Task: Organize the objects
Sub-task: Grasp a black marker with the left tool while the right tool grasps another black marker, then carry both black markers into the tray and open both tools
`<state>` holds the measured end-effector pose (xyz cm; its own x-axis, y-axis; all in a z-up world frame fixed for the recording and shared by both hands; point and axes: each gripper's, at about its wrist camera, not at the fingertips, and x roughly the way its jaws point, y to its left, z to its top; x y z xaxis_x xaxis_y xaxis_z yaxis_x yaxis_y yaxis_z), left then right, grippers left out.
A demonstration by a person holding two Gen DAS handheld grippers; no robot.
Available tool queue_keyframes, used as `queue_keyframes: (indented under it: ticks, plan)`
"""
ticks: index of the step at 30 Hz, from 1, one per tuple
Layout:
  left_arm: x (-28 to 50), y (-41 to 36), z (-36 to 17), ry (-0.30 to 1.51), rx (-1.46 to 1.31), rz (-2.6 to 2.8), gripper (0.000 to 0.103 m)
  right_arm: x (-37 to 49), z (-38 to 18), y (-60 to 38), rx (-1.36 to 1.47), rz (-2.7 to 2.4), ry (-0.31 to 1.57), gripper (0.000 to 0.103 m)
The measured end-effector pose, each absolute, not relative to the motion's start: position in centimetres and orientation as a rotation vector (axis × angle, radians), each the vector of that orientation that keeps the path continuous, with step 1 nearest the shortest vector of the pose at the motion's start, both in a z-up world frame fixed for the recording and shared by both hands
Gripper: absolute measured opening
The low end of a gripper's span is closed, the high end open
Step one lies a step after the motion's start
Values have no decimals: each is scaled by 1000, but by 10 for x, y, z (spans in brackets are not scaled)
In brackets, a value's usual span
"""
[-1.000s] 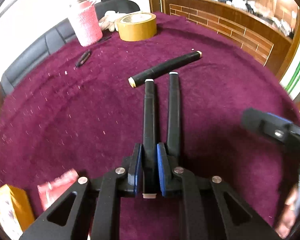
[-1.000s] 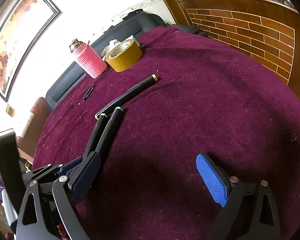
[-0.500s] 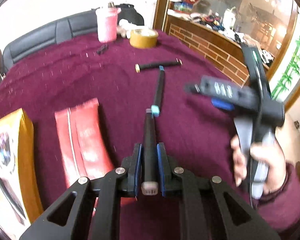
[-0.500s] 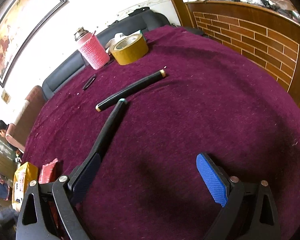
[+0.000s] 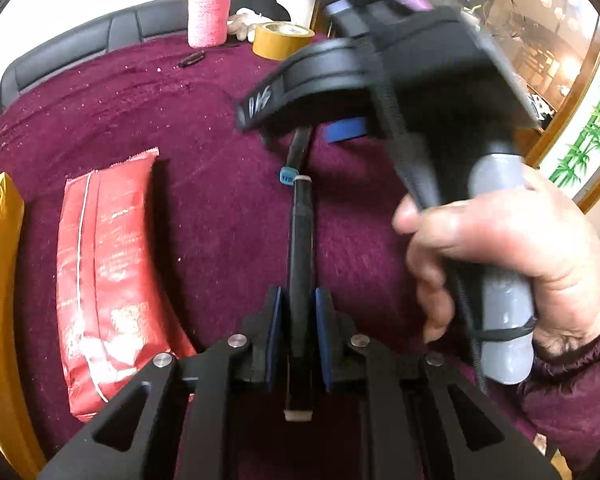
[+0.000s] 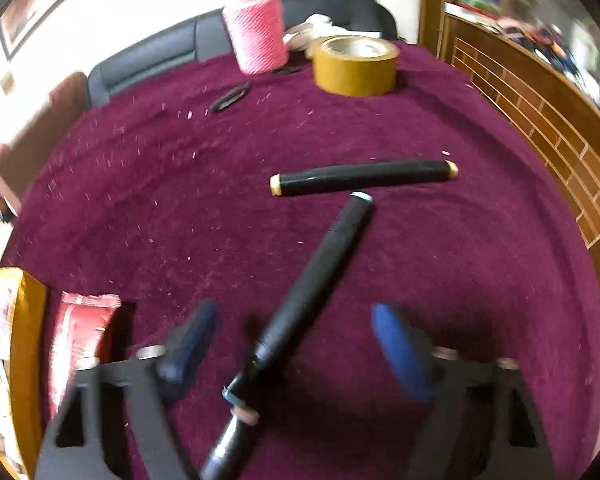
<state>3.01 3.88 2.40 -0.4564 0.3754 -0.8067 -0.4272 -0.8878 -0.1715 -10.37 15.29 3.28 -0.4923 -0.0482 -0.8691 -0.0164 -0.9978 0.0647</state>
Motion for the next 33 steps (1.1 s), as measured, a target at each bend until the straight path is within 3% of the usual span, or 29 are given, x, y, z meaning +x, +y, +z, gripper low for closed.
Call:
queue_keyframes:
  ticks: [3, 4, 6, 20, 33]
  plan:
    - [30, 36, 24, 64, -1258, 2337, 14, -101, 33, 147, 1534, -2737, -16, 35]
    - [30, 32, 24, 35, -1259, 2322, 14, -98, 34, 150, 1519, -2739, -30, 32]
    - [28, 23, 25, -25, -1263, 2310, 14, -94, 34, 158, 1507, -2739, -79, 16]
    - [74, -35, 66, -207, -1146, 2421, 14, -28, 60, 193, 1294, -2674, -462, 16]
    - [139, -145, 108, -350, -1011, 2644, 14, 29, 104, 120, 1113, -2598, -330, 16]
